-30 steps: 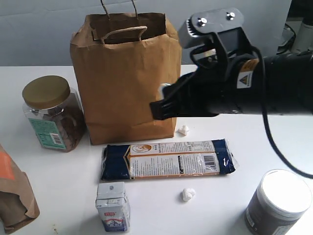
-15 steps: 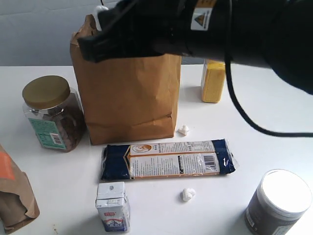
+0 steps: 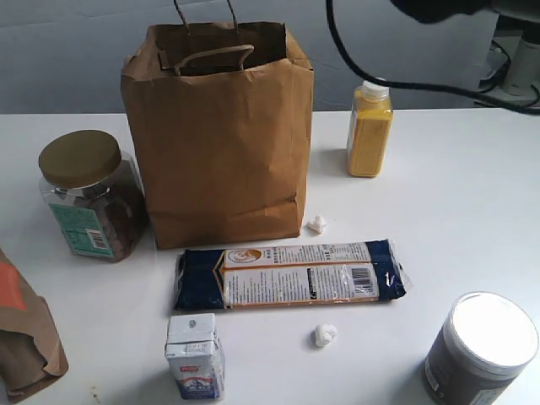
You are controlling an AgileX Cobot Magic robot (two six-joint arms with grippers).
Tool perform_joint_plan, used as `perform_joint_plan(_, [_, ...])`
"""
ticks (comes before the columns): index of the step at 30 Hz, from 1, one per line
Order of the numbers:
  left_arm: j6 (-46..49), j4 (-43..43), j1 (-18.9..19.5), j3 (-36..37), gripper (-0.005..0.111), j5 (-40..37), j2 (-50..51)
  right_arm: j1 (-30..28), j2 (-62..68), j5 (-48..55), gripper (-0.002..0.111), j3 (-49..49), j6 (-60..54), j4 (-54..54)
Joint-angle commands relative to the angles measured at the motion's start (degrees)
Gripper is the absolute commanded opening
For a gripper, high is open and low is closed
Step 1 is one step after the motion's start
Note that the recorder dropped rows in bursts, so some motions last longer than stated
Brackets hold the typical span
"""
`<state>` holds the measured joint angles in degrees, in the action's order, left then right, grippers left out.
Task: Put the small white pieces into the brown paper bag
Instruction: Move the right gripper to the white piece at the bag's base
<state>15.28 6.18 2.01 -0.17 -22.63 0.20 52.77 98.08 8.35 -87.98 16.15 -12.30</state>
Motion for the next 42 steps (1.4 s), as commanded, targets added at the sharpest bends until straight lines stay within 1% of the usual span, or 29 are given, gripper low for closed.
perform_joint_plan(1, [-0.12,0.51,-0.45,0.17,0.000,0.32,-0.20,-2.18,6.06,12.74,0.000,-8.88,3.42,-1.16])
perform_joint_plan(2, [-0.12,0.51,-0.45,0.17,0.000,0.32,-0.20,-2.53,8.44,17.71,0.000,-12.38,3.32,-1.16])
perform_joint_plan(5, [-0.12,0.51,-0.45,0.17,0.000,0.32,-0.20,-3.00,11.65,23.79,0.000,-17.37,2.01,-0.12])
perform_joint_plan(6, [-0.12,0.51,-0.45,0.17,0.000,0.32,-0.20,-3.11,12.79,26.62,0.003,-18.80,1.35,0.27])
perform_joint_plan(7, [-0.12,0.51,-0.45,0.17,0.000,0.32,-0.20,-3.11,13.02,27.30,0.006,-19.32,0.95,0.61])
perform_joint_plan(8, [-0.12,0.51,-0.45,0.17,0.000,0.32,-0.20,-3.11,13.34,27.94,0.018,-19.46,-0.62,1.58])
perform_joint_plan(9, [-0.12,0.51,-0.45,0.17,0.000,0.32,-0.20,-3.21,13.48,28.07,0.024,-19.46,-1.18,1.89])
perform_joint_plan(10, [-0.12,0.51,-0.45,0.17,0.000,0.32,-0.20,-3.21,13.48,28.07,0.038,-19.46,-1.19,2.02])
perform_joint_plan(11, [-0.12,0.51,-0.45,0.17,0.000,0.32,-0.20,-3.21,13.48,28.07,0.045,-19.46,-1.19,2.19])
perform_joint_plan(13, [-0.12,0.51,-0.45,0.17,0.000,0.32,-0.20,-3.21,13.48,28.59,0.048,-19.46,-1.19,2.42])
perform_joint_plan(15, [-0.12,0.51,-0.45,0.17,0.000,0.32,-0.20,-3.21,12.81,29.09,0.048,-19.46,-1.19,2.42])
perform_joint_plan(16, [-0.12,0.51,-0.45,0.17,0.000,0.32,-0.20,-3.21,11.85,29.33,0.046,-19.46,-1.19,2.28])
perform_joint_plan(20, [-0.12,0.51,-0.45,0.17,0.000,0.32,-0.20,-3.21,5.82,33.34,0.023,-18.63,1.32,-1.74])
perform_joint_plan(24, [-0.12,0.51,-0.45,0.17,0.000,0.32,-0.20,-3.21,-1.52,34.39,0.000,-12.87,2.39,-4.86])
perform_joint_plan(29, [-0.12,0.51,-0.45,0.17,0.000,0.32,-0.20,-5.70,-9.56,34.40,0.000,-1.08,3.85,-7.02])
perform_joint_plan(33, [-0.12,0.51,-0.45,0.17,0.000,0.32,-0.20,-8.54,-13.20,33.99,0.000,7.56,4.75,-6.52])
perform_joint_plan(35, [-0.12,0.51,-0.45,0.17,0.000,0.32,-0.20,-9.76,-13.56,33.75,0.000,10.38,3.96,-4.92])
perform_joint_plan(38, [-0.12,0.51,-0.45,0.17,0.000,0.32,-0.20,-11.23,-12.83,32.81,0.000,13.69,-1.52,-0.41])
perform_joint_plan(42, [-0.12,0.51,-0.45,0.17,0.000,0.32,-0.20,-11.82,-8.45,32.52,0.000,15.90,-4.39,2.74])
